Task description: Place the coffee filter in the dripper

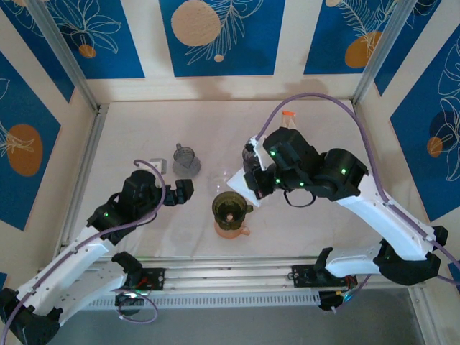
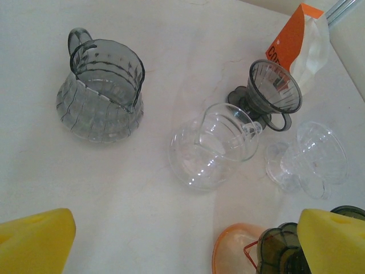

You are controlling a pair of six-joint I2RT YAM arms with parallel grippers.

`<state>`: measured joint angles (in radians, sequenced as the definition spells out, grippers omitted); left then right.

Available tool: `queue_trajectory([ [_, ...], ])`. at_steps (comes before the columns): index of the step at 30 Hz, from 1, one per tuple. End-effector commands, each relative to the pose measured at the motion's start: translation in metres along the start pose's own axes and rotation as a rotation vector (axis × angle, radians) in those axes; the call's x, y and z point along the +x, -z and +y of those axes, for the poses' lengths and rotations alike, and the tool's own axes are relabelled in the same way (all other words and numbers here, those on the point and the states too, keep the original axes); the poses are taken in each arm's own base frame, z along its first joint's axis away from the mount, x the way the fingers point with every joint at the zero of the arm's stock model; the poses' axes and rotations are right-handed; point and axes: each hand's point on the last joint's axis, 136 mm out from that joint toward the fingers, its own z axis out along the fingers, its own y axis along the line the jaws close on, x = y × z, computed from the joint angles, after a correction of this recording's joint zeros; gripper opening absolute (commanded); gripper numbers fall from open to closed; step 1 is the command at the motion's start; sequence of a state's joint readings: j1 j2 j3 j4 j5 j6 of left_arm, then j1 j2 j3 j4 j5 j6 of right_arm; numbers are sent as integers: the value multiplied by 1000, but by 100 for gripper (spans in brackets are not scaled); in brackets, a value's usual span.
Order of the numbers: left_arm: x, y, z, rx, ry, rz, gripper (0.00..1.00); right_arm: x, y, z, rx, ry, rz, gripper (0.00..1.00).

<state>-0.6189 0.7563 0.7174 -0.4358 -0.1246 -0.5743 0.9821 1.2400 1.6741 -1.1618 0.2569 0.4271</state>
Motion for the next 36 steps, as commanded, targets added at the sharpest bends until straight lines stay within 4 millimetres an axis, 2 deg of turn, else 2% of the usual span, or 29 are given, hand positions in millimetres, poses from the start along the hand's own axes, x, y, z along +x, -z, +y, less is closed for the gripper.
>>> queue_trajectory([
  [1, -9, 4, 1, -14, 22, -13, 100, 15, 3, 11, -37, -28, 71, 0],
  [10, -8, 3, -2, -3, 22, -1, 100, 33, -21, 19, -37, -30, 226, 0],
  [14, -9, 5, -3, 0, 16, 4, 100, 37, -31, 16, 1, -33, 290, 0],
  [32, -2, 8, -9, 49, 17, 32, 100, 19, -100, 36, -24, 15, 357, 0],
  [34, -2, 9, -9, 51, 15, 34, 100, 19, -107, 36, -22, 16, 362, 3],
  [36, -2, 10, -10, 52, 15, 34, 100, 16, -109, 37, -22, 15, 355, 14],
])
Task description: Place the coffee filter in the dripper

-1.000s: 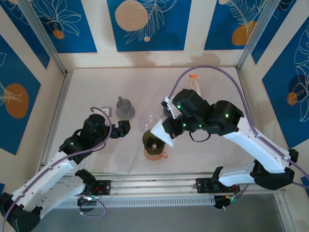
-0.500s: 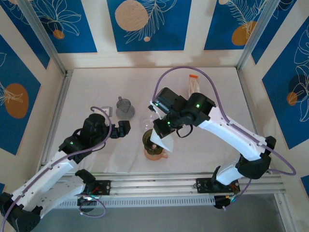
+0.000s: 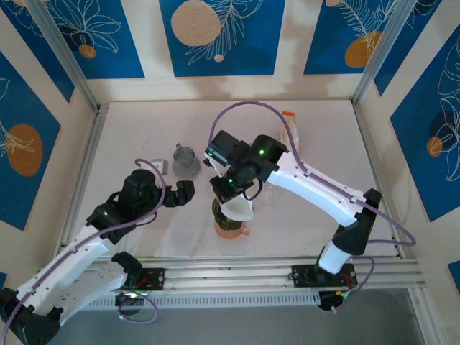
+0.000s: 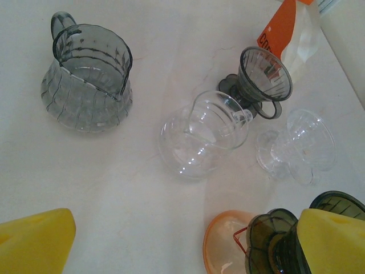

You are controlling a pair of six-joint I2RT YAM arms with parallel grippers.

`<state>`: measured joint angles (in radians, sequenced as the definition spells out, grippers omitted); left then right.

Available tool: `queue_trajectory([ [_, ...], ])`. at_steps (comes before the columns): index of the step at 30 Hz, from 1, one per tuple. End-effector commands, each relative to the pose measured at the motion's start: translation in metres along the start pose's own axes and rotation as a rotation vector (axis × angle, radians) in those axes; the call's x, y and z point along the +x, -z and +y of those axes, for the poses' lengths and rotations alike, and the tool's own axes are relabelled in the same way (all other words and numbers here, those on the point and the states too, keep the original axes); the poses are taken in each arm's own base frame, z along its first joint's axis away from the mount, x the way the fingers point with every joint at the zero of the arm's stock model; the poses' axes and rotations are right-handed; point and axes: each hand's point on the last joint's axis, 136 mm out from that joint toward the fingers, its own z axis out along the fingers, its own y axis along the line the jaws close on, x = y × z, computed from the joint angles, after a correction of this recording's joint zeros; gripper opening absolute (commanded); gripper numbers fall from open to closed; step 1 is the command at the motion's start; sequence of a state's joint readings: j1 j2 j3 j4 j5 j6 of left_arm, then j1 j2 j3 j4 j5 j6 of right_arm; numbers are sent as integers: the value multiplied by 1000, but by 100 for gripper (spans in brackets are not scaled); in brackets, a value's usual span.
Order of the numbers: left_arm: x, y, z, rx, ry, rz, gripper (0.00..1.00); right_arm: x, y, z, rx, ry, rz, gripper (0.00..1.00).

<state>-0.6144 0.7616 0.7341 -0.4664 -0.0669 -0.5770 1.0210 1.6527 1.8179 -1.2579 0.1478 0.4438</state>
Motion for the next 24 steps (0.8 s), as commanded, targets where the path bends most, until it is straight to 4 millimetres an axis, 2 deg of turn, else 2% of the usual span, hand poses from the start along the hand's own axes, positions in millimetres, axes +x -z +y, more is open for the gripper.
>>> queue_trajectory([
  [1, -8, 8, -4, 17, 11, -13, 100, -11, 8, 12, -42, 27, -40, 19],
  [3, -9, 9, -4, 19, 10, -15, 100, -13, 11, 13, -42, 30, -58, 29],
  [7, -10, 9, -4, 18, 12, -17, 100, -17, 21, 12, -37, 33, -94, 42],
  [11, -12, 10, -6, 24, 12, -21, 100, -22, 40, 7, -14, 41, -168, 48],
  [15, -17, 12, -10, 32, -9, -19, 100, -26, 56, -7, 33, 65, -253, 51],
  [17, -17, 12, -14, 41, -22, -1, 100, -21, 53, -12, 25, 74, -231, 53],
  [24, -8, 7, -24, 84, -44, 81, 100, 7, 21, -34, 84, 93, -46, 55],
])
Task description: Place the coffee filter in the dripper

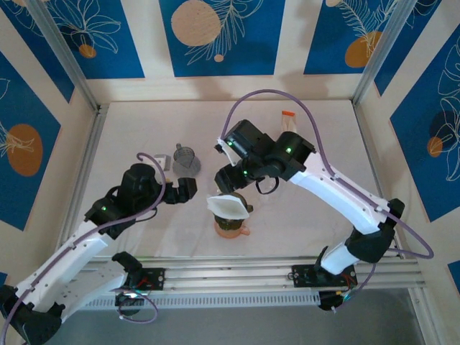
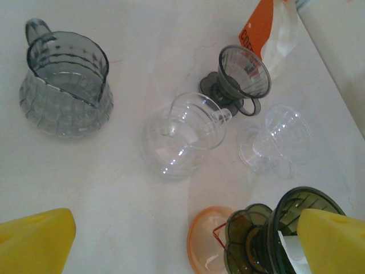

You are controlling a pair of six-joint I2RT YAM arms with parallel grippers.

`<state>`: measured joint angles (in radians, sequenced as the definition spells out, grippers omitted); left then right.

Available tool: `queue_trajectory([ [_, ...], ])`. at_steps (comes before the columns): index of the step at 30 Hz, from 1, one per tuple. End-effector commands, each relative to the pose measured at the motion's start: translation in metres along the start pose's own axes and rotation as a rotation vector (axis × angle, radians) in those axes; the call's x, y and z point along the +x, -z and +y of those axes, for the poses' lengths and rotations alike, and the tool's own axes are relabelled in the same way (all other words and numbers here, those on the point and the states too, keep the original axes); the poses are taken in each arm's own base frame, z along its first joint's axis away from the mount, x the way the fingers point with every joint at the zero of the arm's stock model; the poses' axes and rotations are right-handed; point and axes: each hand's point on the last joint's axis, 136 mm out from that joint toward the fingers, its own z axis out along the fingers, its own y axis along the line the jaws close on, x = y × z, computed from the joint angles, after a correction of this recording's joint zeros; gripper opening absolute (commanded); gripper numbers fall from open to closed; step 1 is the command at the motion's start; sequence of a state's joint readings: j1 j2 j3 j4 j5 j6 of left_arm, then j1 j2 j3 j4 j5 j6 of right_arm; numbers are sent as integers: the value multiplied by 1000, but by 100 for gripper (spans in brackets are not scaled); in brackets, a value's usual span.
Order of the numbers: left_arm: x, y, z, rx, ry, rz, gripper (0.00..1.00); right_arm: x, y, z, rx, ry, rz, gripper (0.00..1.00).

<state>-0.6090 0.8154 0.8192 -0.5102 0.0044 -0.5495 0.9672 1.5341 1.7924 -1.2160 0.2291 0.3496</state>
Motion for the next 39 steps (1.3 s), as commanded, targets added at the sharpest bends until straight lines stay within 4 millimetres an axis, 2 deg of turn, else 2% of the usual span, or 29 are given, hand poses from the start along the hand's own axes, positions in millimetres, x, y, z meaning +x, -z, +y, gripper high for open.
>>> queue_trajectory([
  [1, 1, 3, -8, 40, -21, 45, 100, 28, -19, -9, 41, 49, 138, 55],
  [5, 8, -2, -12, 59, -26, 98, 100, 37, -28, -6, 33, 84, 191, 55],
  [10, 13, -9, -14, 62, -19, 137, 100, 38, -35, 0, 13, 106, 210, 53],
  [21, 13, -13, -22, 104, -8, 160, 99, 45, -43, 6, -17, 113, 251, 33],
  [27, 14, -14, -26, 124, 2, 165, 98, 48, -46, 8, -25, 106, 254, 14],
  [30, 15, -14, -27, 134, 6, 169, 98, 48, -47, 8, -28, 95, 249, 9],
  [34, 15, -16, -28, 140, 18, 169, 97, 47, -47, 4, -2, 63, 226, 3],
  [39, 15, -19, -34, 183, 48, 157, 96, 49, -48, -8, 59, -10, 175, 0],
])
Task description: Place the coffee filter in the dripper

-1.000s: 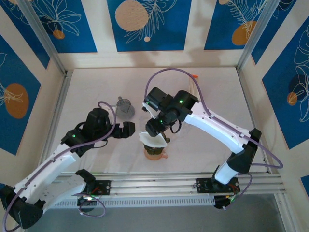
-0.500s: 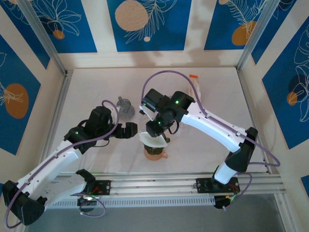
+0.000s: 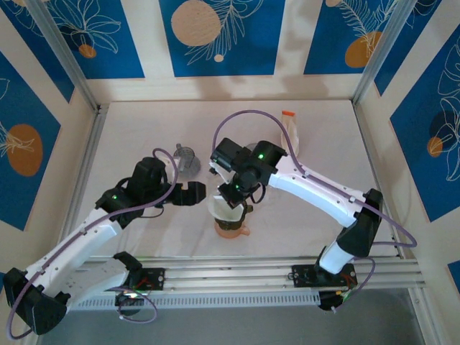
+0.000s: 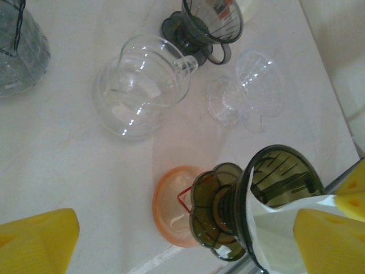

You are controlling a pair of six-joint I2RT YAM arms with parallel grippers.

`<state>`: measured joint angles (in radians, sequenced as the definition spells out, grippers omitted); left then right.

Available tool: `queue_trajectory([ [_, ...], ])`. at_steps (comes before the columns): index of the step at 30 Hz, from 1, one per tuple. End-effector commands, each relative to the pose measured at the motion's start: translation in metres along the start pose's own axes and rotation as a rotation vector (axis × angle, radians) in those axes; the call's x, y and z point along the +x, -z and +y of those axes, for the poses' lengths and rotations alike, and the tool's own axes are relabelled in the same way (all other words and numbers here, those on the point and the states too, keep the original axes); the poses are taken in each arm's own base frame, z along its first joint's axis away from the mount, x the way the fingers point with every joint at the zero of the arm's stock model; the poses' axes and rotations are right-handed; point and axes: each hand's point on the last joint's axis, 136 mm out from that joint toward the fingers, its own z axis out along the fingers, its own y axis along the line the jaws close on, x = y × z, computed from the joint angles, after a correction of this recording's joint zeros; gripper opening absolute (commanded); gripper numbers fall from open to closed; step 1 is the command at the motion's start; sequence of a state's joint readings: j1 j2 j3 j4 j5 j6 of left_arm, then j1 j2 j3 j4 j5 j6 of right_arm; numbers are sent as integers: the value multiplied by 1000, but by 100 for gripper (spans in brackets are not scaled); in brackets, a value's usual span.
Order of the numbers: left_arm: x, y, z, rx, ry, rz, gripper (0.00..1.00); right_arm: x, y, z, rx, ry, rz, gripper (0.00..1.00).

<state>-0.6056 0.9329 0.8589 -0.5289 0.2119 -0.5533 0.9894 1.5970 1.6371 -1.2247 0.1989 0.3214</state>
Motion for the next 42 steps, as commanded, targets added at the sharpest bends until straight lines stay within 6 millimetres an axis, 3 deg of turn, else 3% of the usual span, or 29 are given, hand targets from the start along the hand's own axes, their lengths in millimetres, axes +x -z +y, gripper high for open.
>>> queue_trajectory([
  [1, -8, -2, -10, 71, 29, -30, 96, 2, 7, -6, 34, -63, -58, 0],
  [11, 9, -33, -23, 193, 86, 92, 81, 9, -7, -23, 142, -110, -77, 0],
  [19, 21, -38, -24, 215, 102, 152, 71, 11, -10, -32, 197, -142, -88, 3],
  [21, 24, -38, -24, 213, 100, 165, 69, 10, -9, -32, 200, -146, -93, 10],
  [23, 26, -38, -22, 205, 104, 177, 69, 9, -5, -33, 208, -147, -110, 23],
  [26, 26, -34, -23, 202, 101, 180, 76, 4, 4, -33, 203, -135, -149, 44],
  [29, 22, -29, -26, 200, 84, 171, 82, -1, 10, -26, 149, -101, -173, 56],
  [37, 31, -25, -30, 219, 68, 232, 80, -2, -8, -21, 67, -77, -89, 64],
  [42, 35, -28, -29, 221, 80, 244, 78, -3, -13, -39, 115, -164, -96, 61],
])
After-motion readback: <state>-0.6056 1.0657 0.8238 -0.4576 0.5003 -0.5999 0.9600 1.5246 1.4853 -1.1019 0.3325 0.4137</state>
